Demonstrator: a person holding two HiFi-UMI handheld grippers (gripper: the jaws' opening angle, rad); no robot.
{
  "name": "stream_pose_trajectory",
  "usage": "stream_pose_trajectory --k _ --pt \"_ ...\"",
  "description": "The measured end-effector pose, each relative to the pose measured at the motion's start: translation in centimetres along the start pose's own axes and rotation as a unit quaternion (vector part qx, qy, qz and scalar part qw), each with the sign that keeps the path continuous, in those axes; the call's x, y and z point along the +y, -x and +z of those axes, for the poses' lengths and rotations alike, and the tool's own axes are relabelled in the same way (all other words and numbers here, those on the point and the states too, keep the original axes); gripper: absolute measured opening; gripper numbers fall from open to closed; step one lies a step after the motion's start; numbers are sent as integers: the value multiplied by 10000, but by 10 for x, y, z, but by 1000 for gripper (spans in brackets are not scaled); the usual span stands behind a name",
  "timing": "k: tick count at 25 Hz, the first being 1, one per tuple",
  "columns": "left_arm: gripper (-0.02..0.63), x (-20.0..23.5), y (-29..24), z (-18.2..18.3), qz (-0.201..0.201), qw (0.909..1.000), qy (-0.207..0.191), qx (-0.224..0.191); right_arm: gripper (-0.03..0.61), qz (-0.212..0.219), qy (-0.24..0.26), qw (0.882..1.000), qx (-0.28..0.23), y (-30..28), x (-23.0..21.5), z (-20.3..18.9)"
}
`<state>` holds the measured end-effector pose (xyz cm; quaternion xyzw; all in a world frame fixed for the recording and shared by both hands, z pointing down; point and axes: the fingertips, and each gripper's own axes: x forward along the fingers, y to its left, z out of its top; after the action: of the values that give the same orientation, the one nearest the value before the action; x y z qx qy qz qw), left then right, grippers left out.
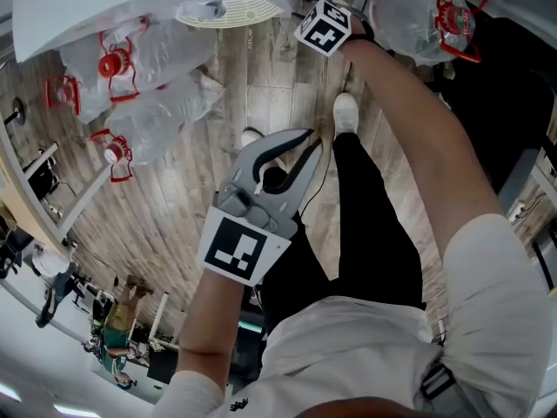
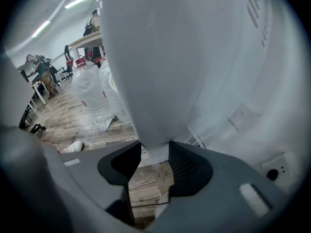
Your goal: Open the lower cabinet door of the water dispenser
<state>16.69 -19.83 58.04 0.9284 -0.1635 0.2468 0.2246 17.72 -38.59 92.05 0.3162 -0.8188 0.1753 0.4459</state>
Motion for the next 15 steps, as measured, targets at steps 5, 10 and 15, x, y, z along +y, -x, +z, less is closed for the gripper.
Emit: stream_pose_trajectory --k 5,10,15 --pt "61 3 10 -5 9 10000 24 -64 169 -107 -123 9999 50 -1 1 -1" --pt "61 4 22 -12 15 9999 103 -98 169 -236 -240 9994 85 0 3 -3" --pt "61 1 35 -13 -31 9997 77 -215 169 -194 -271 9993 166 2 19 -8"
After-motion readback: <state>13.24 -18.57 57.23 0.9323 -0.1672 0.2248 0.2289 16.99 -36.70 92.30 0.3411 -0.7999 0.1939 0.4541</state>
